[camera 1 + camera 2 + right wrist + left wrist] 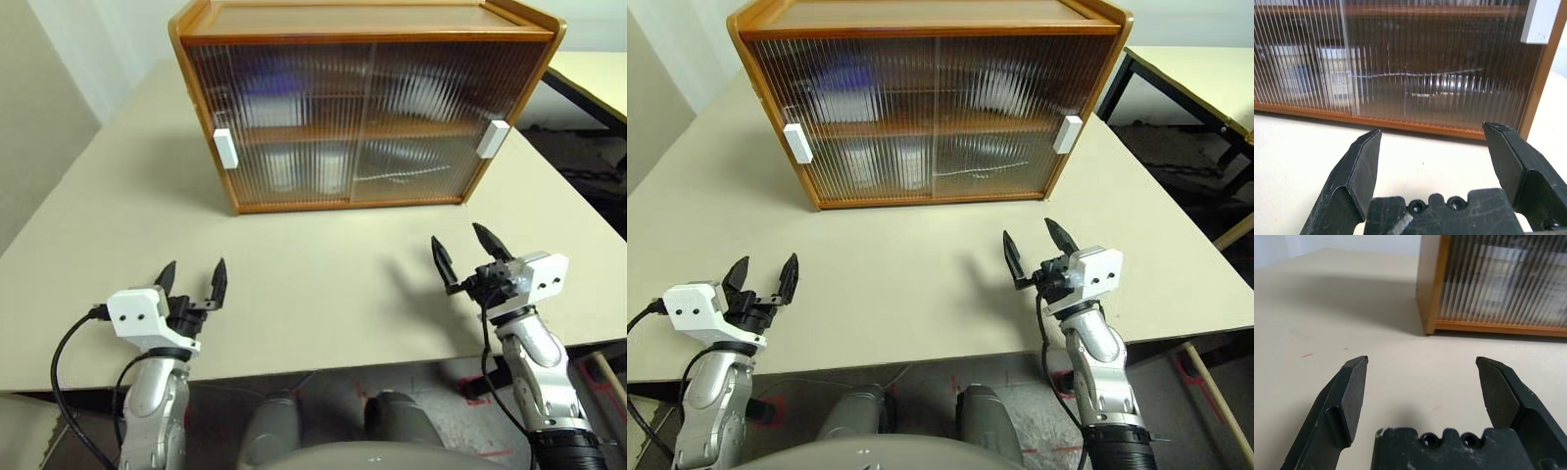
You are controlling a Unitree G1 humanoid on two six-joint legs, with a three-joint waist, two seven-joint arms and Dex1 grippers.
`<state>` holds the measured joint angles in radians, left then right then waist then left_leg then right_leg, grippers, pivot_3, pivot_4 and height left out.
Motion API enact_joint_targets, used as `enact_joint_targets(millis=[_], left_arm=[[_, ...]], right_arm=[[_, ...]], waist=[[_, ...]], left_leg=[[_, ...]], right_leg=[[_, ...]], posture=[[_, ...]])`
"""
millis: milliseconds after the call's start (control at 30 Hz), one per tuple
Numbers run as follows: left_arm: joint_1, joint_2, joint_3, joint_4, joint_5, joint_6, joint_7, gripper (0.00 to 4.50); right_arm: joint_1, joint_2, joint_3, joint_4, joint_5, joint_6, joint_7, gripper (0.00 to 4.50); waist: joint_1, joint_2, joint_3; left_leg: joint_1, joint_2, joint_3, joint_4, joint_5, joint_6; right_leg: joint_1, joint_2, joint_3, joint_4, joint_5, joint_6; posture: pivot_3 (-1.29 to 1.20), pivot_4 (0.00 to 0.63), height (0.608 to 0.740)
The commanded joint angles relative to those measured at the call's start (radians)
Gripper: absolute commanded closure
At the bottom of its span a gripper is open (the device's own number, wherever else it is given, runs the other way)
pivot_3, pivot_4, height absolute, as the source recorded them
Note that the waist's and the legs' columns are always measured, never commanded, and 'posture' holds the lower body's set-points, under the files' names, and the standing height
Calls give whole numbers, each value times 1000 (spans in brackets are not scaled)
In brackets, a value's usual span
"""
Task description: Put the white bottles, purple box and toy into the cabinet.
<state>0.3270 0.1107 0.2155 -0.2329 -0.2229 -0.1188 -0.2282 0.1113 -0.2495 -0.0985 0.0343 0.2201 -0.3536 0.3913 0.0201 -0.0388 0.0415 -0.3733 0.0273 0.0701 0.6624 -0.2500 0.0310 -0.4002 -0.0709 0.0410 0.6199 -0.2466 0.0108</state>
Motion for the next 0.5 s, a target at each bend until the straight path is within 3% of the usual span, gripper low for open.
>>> enact_joint_targets(millis=[33, 500], left_arm=[[4, -1, -10, -23, 26, -14, 18, 0], [-21, 12, -3, -5, 27, -24, 34, 0]], right_arm=[[27, 5, -28, 1, 13, -16, -6, 37], [100, 31, -39, 39, -5, -90, -8, 37]], waist=[[0, 0, 0], [-3, 1, 1]], left_leg=[[0, 0, 0, 0, 0, 0], [1, 2, 0, 0, -1, -2]], right_leg=[[0, 0, 0, 0, 0, 0], [0, 0, -2, 0, -2, -1]], posture=[[119, 0, 740], [109, 0, 740]])
